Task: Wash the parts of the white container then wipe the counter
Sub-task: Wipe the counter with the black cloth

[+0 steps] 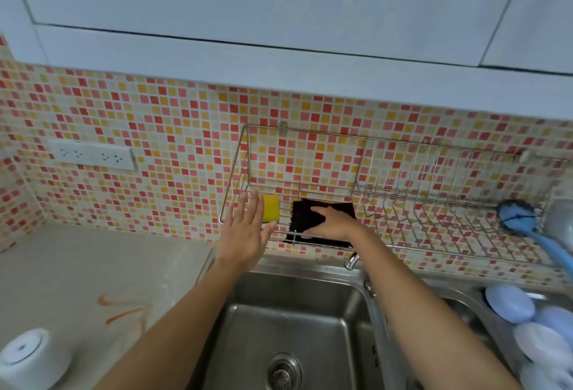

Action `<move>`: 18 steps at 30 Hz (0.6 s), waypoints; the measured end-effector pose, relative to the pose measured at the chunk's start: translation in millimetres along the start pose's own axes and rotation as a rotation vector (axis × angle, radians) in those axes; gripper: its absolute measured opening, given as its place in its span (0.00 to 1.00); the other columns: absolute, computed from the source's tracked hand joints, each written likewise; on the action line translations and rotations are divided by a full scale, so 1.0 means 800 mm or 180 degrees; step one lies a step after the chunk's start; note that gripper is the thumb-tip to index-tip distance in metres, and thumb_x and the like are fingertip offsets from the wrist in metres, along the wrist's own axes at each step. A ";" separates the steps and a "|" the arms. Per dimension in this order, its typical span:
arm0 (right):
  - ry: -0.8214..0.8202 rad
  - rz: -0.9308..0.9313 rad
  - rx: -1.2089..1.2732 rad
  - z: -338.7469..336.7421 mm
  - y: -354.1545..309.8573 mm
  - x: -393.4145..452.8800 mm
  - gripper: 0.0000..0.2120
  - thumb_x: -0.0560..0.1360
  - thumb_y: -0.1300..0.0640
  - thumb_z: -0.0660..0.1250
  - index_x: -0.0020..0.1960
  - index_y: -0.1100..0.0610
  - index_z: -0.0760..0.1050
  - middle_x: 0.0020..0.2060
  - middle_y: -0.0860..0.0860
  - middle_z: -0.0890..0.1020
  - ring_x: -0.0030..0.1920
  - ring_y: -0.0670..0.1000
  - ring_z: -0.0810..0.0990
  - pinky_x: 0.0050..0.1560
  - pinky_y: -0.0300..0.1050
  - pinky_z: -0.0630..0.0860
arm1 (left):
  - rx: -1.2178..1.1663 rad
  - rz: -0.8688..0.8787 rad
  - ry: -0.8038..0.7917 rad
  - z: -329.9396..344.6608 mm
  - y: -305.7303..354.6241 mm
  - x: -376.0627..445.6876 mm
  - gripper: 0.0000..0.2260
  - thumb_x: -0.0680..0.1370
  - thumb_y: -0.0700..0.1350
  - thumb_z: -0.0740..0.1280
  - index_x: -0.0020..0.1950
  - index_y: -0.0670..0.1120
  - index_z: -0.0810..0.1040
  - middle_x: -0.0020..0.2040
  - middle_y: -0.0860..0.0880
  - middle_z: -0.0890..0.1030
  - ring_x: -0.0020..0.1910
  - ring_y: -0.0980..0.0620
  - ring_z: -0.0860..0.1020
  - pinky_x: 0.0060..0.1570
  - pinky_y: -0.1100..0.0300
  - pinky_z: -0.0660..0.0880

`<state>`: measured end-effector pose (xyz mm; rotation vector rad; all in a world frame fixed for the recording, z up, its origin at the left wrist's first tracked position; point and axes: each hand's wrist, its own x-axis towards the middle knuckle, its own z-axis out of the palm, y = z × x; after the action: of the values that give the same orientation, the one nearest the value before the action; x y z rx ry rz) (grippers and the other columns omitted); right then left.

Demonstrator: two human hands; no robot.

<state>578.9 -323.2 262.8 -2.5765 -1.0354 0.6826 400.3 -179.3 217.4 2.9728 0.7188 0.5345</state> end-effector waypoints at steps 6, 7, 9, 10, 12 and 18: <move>-0.0181 0.0103 -0.0838 -0.006 -0.010 0.014 0.49 0.66 0.37 0.74 0.77 0.43 0.49 0.77 0.53 0.54 0.75 0.61 0.57 0.72 0.55 0.63 | -0.0111 -0.0022 0.0055 0.005 -0.001 0.001 0.37 0.73 0.67 0.24 0.77 0.47 0.33 0.77 0.50 0.32 0.75 0.50 0.30 0.72 0.52 0.29; -0.0078 -0.0021 -0.0750 -0.005 -0.009 0.011 0.47 0.67 0.40 0.75 0.77 0.45 0.53 0.77 0.53 0.57 0.74 0.59 0.60 0.71 0.51 0.64 | -0.0098 -0.0040 0.0041 0.004 -0.001 0.000 0.37 0.73 0.67 0.24 0.77 0.47 0.32 0.77 0.50 0.31 0.75 0.50 0.30 0.71 0.52 0.28; 0.0091 -0.0296 -0.0451 -0.004 -0.003 0.005 0.39 0.69 0.47 0.75 0.75 0.50 0.62 0.75 0.53 0.63 0.72 0.56 0.64 0.70 0.46 0.64 | -0.0102 -0.0068 0.0024 0.003 0.000 -0.001 0.37 0.72 0.67 0.23 0.76 0.48 0.31 0.76 0.50 0.31 0.75 0.51 0.30 0.71 0.52 0.29; 0.0194 -0.0429 -0.0281 -0.003 0.001 0.001 0.33 0.71 0.51 0.74 0.73 0.51 0.66 0.73 0.53 0.66 0.71 0.55 0.67 0.68 0.45 0.65 | -0.0137 -0.0083 0.0032 0.003 0.000 -0.002 0.37 0.72 0.67 0.24 0.76 0.48 0.32 0.76 0.51 0.31 0.75 0.51 0.31 0.72 0.52 0.29; 0.0450 -0.0566 0.0030 -0.002 0.009 -0.004 0.22 0.74 0.55 0.71 0.67 0.53 0.74 0.68 0.52 0.74 0.65 0.53 0.73 0.64 0.42 0.69 | -0.0195 -0.0092 0.0057 0.004 0.000 -0.003 0.36 0.74 0.66 0.26 0.76 0.48 0.33 0.77 0.51 0.32 0.75 0.52 0.31 0.73 0.52 0.31; 0.1230 -0.0508 0.0882 -0.001 0.011 -0.020 0.13 0.81 0.58 0.60 0.62 0.59 0.77 0.58 0.55 0.80 0.55 0.53 0.78 0.50 0.42 0.70 | -0.0106 -0.0090 -0.0004 0.003 0.000 -0.007 0.34 0.75 0.65 0.28 0.76 0.48 0.33 0.77 0.51 0.32 0.75 0.52 0.32 0.73 0.51 0.31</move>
<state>574.2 -340.8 264.8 -2.2369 -0.9303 0.2503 396.3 -181.7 212.8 2.9275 0.7432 0.5375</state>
